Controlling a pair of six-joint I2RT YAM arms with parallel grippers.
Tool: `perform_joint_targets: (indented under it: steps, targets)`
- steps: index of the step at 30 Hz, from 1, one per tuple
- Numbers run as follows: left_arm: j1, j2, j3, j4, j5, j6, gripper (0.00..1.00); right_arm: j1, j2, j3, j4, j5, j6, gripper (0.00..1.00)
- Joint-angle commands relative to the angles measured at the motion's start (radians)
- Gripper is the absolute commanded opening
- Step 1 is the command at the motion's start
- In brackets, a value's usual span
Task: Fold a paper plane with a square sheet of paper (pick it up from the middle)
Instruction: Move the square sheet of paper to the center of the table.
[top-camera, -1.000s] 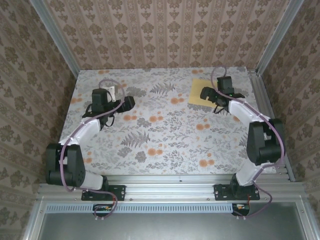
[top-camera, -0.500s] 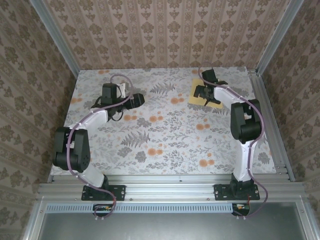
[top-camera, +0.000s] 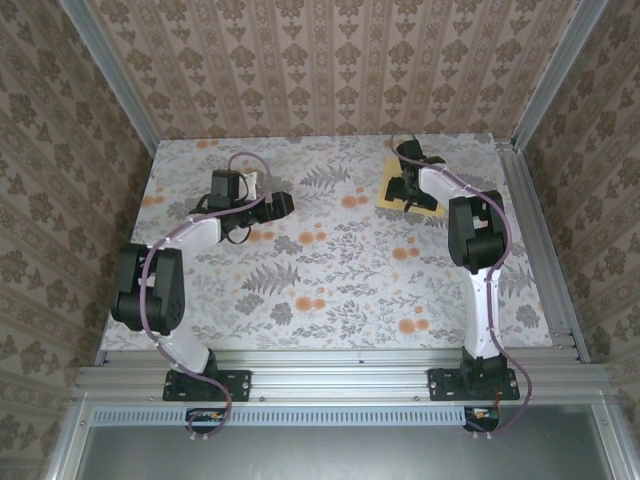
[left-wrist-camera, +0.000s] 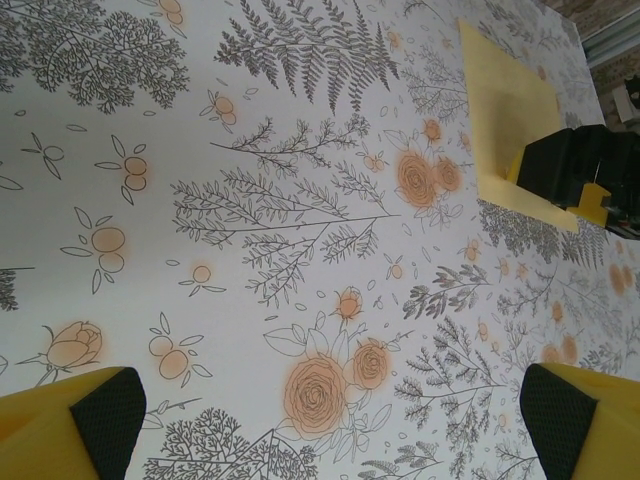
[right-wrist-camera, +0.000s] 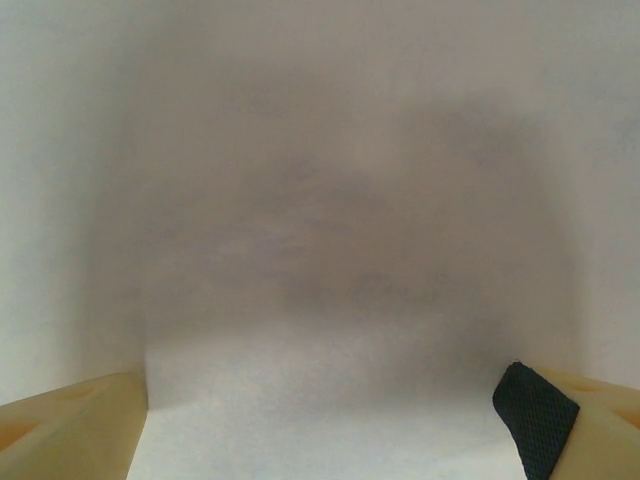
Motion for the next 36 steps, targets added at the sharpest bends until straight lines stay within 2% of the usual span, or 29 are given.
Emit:
perform_joint_targets:
  steps: [1, 9, 20, 36]
  targets:
    - [-0.008, 0.013, 0.036, 0.001, 0.038, -0.013, 1.00, 0.012, 0.018, 0.051, -0.089, 0.000, -0.029, 0.94]
    - [-0.010, 0.016, 0.031, 0.001, 0.055, -0.008, 1.00, 0.045, 0.038, 0.084, -0.141, -0.014, -0.025, 0.92]
    - [-0.009, -0.004, 0.010, -0.015, 0.067, 0.018, 1.00, 0.109, 0.027, 0.038, -0.157, -0.021, 0.014, 0.90]
    - [-0.021, -0.145, -0.109, -0.053, 0.044, -0.026, 1.00, 0.330, -0.220, -0.335, -0.034, -0.046, 0.113, 0.89]
